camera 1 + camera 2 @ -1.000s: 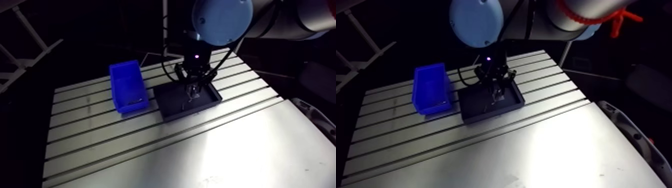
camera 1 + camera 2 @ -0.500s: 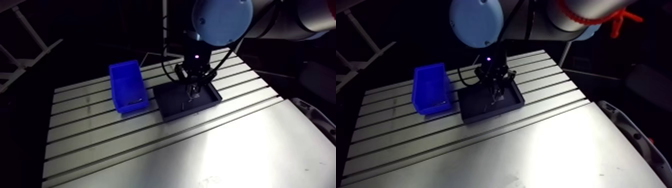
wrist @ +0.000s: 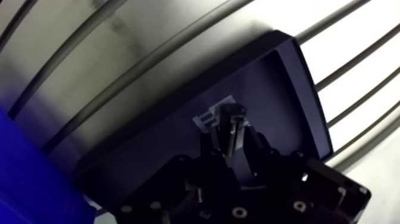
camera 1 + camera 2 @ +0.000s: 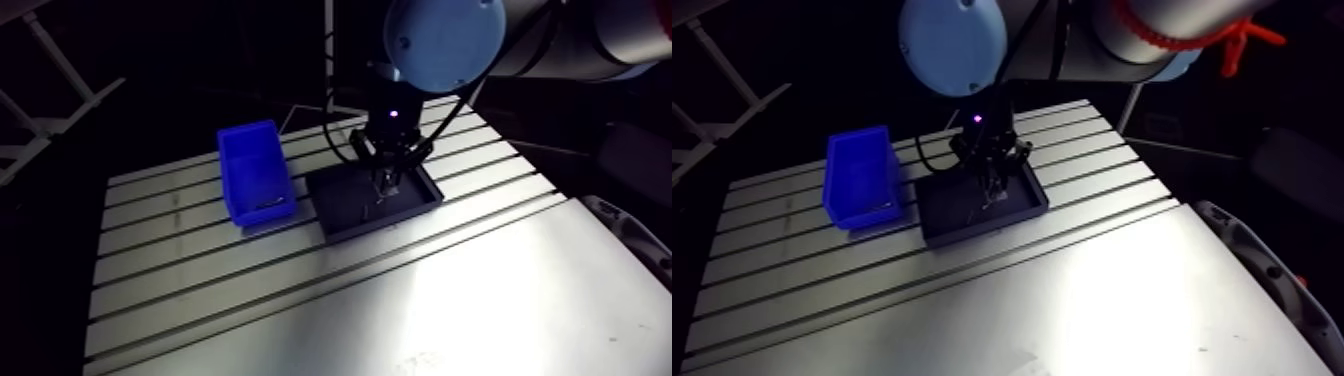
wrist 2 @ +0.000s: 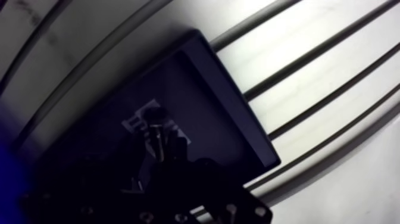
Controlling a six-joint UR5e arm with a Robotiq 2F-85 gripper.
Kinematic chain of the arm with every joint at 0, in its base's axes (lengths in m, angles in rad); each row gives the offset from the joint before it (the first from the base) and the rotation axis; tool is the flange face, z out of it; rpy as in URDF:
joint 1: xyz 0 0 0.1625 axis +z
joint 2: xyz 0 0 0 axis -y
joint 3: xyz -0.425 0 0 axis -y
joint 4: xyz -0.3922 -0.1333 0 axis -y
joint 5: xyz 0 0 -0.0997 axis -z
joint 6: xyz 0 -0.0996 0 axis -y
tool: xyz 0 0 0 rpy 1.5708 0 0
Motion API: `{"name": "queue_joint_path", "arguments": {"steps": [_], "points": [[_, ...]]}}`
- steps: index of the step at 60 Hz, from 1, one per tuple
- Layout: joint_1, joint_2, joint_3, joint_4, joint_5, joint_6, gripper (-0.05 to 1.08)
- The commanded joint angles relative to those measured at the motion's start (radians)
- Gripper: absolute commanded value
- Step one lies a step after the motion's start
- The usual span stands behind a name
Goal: Pick up the M10 bolt from the tray and put it into the blue bin.
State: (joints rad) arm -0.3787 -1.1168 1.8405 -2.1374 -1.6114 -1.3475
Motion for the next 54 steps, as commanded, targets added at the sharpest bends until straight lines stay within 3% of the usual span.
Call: {"name": "queue_joint_path", "arguments": {"steps": [1,54], "points": [[0.0,0.001,0.0,0.0,0.0,-0.001,0.65],[-0.005,0.009,0.004,0.0,-0.002,-0.002,0.74]]}}
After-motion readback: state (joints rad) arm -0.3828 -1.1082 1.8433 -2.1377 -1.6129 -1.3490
